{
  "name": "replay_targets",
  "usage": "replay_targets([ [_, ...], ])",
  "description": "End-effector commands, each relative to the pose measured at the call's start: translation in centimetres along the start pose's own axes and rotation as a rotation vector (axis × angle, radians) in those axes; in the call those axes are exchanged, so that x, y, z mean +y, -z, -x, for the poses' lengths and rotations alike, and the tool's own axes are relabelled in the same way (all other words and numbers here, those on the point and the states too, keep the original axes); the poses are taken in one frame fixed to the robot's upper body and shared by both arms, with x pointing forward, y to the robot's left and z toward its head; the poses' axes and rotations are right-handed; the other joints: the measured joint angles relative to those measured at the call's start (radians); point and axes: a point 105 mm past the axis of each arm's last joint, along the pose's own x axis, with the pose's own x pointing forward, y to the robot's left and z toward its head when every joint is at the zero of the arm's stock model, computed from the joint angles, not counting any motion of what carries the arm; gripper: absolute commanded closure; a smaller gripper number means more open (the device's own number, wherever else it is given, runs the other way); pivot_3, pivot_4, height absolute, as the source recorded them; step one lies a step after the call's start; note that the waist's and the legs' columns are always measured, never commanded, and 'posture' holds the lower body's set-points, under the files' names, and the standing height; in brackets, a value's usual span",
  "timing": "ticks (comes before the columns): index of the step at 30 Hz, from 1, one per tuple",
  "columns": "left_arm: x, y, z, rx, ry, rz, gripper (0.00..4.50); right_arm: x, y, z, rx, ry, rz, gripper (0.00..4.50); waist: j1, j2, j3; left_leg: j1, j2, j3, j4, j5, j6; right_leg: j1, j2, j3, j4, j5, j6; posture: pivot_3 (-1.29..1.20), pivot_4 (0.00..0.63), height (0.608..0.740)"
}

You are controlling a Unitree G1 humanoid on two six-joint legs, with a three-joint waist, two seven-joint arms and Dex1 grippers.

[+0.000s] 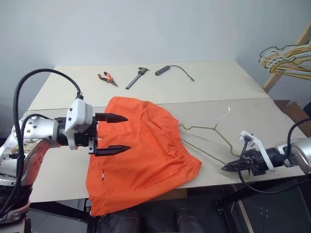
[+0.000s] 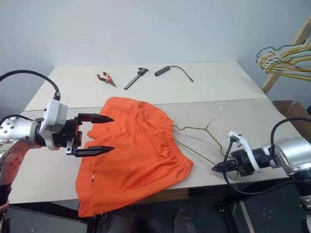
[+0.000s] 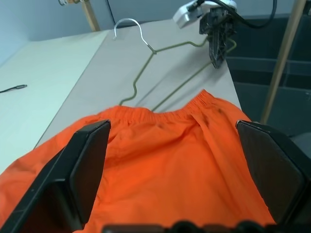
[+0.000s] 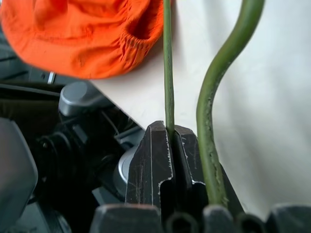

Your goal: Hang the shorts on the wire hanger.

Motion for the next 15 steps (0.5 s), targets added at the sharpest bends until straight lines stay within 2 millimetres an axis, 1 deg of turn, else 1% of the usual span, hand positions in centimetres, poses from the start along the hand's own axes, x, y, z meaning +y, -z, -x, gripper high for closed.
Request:
replay_targets([
  [1, -0.4, -1.0, 0.1, -0.026, -0.004, -0.047, 0.02, -0.3, -2.1, 0.7, -0.064, 0.028, 0.034, 4.5, -0.005, 0.0, 0.0, 0.0, 0.0, 0.0, 0.0, 0.0, 0.0, 0.0, 0.0, 0.0, 0.0, 0.0, 0.0, 0.04, 0.059, 0.74],
  [3, -0.4, -1.0, 0.1, -0.024, -0.005, -0.046, 0.02, -0.1, -2.2, 0.5, -0.058, 0.007, 0.042, 4.5, -0.008, 0.0, 0.0, 0.001, 0.001, 0.0, 0.0, 0.0, 0.0, 0.001, 0.001, 0.0, 0.0, 0.001, -0.001, 0.04, 0.059, 0.74],
  [6, -0.3, -1.1, 0.2, -0.024, -0.006, -0.046, 0.02, 0.3, -1.6, 0.2, -0.027, -0.023, 0.056, 4.5, -0.008, 0.0, 0.0, 0.001, 0.001, 0.0, 0.0, 0.0, 0.0, 0.001, 0.002, 0.0, 0.0, 0.001, -0.001, 0.05, 0.062, 0.74],
  [10, -0.4, -1.1, 0.2, -0.019, -0.007, -0.047, 0.02, 0.0, -1.9, 0.1, -0.043, -0.028, 0.036, 4.5, -0.007, 0.0, 0.0, 0.0, 0.0, 0.0, 0.0, 0.0, 0.0, 0.0, 0.001, 0.0, -0.001, 0.0, 0.0, 0.05, 0.066, 0.74],
  [13, -0.5, -1.1, 0.3, -0.017, -0.002, -0.047, 0.02, 1.1, -0.7, 0.2, 0.011, -0.097, 0.05, 4.5, -0.005, 0.0, 0.0, 0.0, 0.0, 0.0, 0.0, 0.0, 0.0, 0.0, 0.001, 0.0, 0.0, 0.0, 0.0, 0.05, 0.07, 0.74],
  [15, -0.4, -1.1, 0.3, -0.016, -0.002, -0.047, 0.02, 0.8, -0.3, -0.1, 0.036, -0.074, 0.032, 4.5, -0.004, 0.0, 0.0, 0.0, 0.001, 0.0, 0.0, 0.0, 0.0, 0.001, 0.001, -0.001, 0.0, 0.0, 0.0, 0.05, 0.073, 0.74],
])
